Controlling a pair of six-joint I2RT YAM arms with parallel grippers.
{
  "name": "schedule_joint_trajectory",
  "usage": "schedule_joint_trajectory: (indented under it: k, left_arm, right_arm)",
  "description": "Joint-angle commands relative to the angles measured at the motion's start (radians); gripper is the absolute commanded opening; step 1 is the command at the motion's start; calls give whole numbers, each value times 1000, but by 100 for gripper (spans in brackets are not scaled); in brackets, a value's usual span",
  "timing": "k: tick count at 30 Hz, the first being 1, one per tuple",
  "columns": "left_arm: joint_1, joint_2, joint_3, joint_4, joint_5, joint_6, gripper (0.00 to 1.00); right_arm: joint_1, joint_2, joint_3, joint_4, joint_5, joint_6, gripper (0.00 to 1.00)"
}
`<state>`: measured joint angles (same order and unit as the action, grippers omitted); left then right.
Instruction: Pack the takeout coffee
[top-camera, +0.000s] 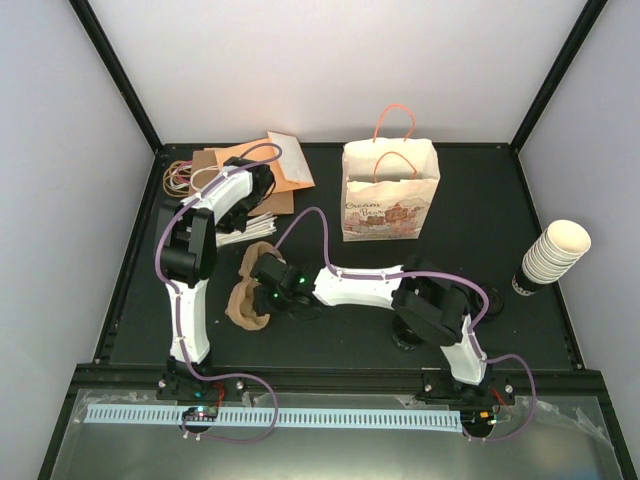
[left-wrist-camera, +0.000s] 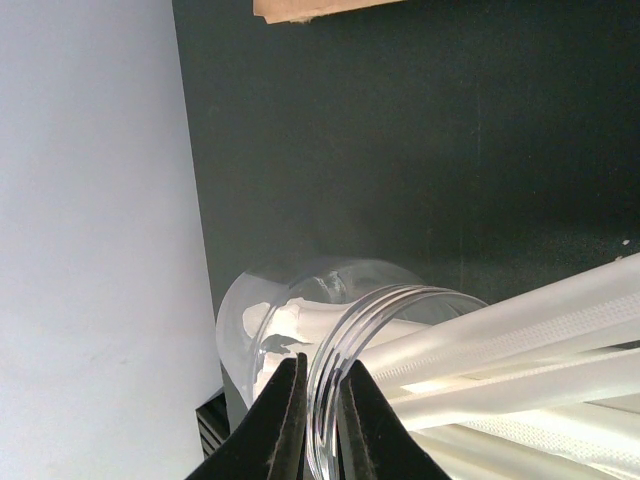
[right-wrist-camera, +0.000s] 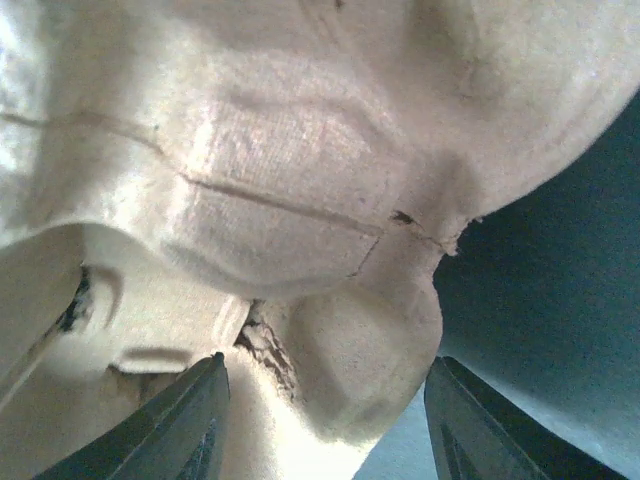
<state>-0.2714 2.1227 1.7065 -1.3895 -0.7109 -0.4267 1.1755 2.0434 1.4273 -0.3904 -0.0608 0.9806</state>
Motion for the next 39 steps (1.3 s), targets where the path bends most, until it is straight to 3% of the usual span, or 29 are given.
schedule_joint_trajectory:
  k: [1, 11, 22, 31, 39]
  left_arm:
    - [4, 12, -11, 136, 139, -27, 1]
    - [8, 8, -9, 136, 137, -21, 2]
    - [10, 4, -14, 138, 139, -21, 2]
    - [11, 9, -13, 142, 141, -20, 1]
    - [12, 11, -13, 144, 144, -17, 2]
  right_arm:
    - [-16, -14, 28, 94, -45, -46, 57]
    - [-16, 24, 150, -17, 20, -164, 65]
    - [-16, 74, 170, -33, -63, -81, 78]
    - [-17, 81, 64, 194, -143, 125, 78]
    - [-17, 113, 73, 260, -120, 183, 67]
